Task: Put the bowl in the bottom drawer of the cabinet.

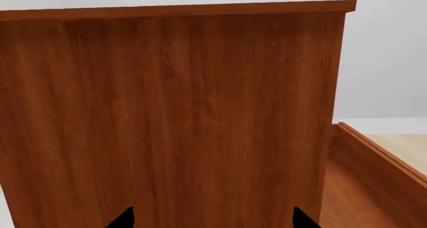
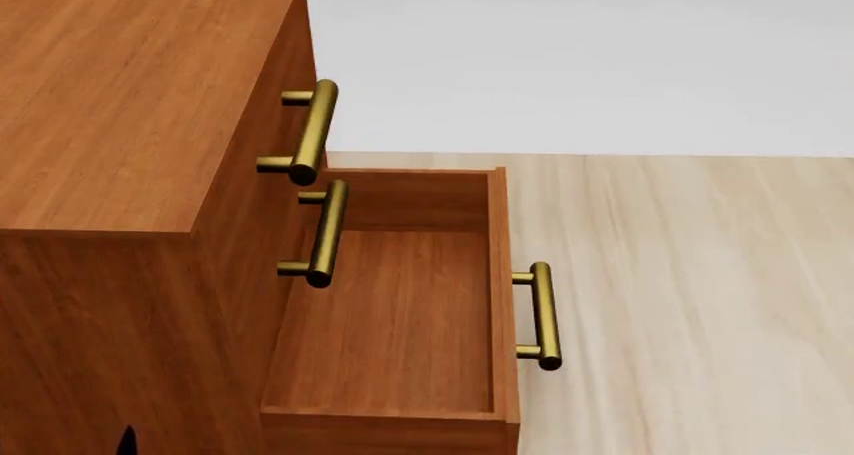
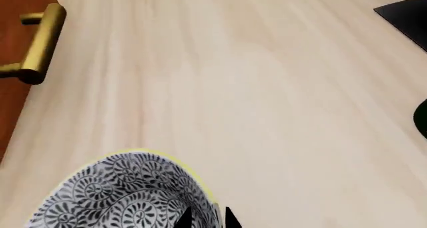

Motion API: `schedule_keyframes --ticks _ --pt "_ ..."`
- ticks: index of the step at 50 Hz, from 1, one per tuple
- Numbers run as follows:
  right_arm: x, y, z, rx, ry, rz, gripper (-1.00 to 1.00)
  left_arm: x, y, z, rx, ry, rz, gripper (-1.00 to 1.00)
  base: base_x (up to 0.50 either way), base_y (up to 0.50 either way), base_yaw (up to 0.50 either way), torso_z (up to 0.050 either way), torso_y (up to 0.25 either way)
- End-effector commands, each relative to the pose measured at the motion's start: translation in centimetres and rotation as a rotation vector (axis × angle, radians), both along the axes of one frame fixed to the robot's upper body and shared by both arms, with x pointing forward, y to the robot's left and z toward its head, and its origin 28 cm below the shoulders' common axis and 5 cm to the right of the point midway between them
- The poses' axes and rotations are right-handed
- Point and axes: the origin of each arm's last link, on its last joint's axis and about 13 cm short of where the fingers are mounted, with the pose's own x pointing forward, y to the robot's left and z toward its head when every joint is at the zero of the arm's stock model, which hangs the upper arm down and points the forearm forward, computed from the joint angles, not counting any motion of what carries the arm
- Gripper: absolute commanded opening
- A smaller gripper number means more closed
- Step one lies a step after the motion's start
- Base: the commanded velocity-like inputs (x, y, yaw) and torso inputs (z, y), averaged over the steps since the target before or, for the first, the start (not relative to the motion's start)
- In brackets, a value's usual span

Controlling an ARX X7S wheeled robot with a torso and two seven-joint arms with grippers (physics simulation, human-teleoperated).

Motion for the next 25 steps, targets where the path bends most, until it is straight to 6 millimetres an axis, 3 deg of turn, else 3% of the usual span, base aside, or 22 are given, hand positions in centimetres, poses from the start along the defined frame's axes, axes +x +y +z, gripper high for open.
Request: schedule_keyframes --ticks 1,25 --pt "0.2 0.8 2.0 0.1 -0.143 -0.003 -1.0 -0.1 0.0 0.3 0.001 -0.005 0.003 1.0 0.0 0.0 0.0 0.0 0.0" --pt "0.8 1.5 8.2 0.191 -0.494 -0.025 -1.0 -0.1 0.0 0.2 0.003 -0.005 0.004 1.0 0.0 0.0 0.0 0.0 0.0"
